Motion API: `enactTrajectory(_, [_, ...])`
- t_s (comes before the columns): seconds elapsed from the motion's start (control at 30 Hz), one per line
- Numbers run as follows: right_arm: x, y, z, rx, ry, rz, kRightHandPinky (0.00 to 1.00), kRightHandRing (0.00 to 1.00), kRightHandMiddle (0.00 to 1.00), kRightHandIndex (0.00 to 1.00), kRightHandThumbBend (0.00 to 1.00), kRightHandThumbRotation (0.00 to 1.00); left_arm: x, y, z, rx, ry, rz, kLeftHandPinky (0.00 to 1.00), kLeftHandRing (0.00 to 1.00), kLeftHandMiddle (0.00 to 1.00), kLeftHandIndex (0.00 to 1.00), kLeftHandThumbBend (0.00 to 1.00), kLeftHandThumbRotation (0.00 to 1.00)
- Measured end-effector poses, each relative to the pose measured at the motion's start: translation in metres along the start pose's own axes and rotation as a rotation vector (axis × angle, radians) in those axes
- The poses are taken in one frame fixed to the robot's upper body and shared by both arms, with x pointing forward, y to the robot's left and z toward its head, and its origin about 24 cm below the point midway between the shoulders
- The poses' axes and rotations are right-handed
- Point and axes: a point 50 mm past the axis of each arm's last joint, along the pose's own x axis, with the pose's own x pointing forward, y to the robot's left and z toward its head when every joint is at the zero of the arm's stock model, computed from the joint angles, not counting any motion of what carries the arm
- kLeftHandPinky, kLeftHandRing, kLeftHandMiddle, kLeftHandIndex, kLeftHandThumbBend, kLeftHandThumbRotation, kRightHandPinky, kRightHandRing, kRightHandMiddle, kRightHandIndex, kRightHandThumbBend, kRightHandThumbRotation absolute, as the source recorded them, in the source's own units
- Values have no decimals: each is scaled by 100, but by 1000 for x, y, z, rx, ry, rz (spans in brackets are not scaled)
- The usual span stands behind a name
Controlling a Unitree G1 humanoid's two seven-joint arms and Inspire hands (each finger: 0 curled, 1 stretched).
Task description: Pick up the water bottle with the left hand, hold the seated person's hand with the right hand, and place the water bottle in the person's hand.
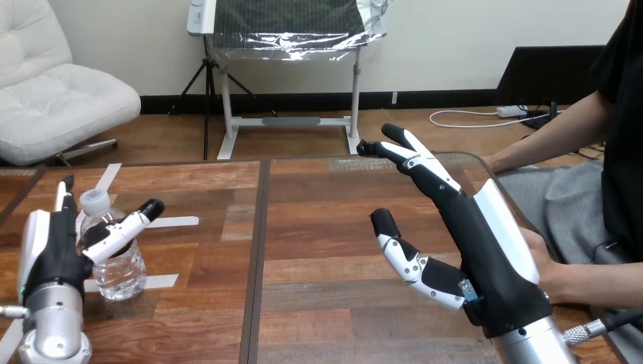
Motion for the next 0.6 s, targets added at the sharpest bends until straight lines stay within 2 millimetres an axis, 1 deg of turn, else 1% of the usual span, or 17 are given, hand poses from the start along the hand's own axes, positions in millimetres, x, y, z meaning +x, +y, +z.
enactTrajectory(0.37, [0,0,0,0,4,3,88,91,95,81,18,0,2,-7,1,52,10,-18,85,95,97,99,93,54])
enactTrajectory(0.47, [0,0,0,0,3,3,88,91,95,81,18,0,2,-8,1,59,11,-22,85,94,97,99,93,55])
enactTrajectory(0.5, [1,0,0,-1,0,4,88,91,94,81,18,0,2,-13,-1,100,12,-28,83,93,96,98,93,57])
enactTrajectory(0.6, [1,0,0,-2,-1,4,88,90,94,80,18,0,2,-14,-2,111,15,-29,82,92,95,97,91,56])
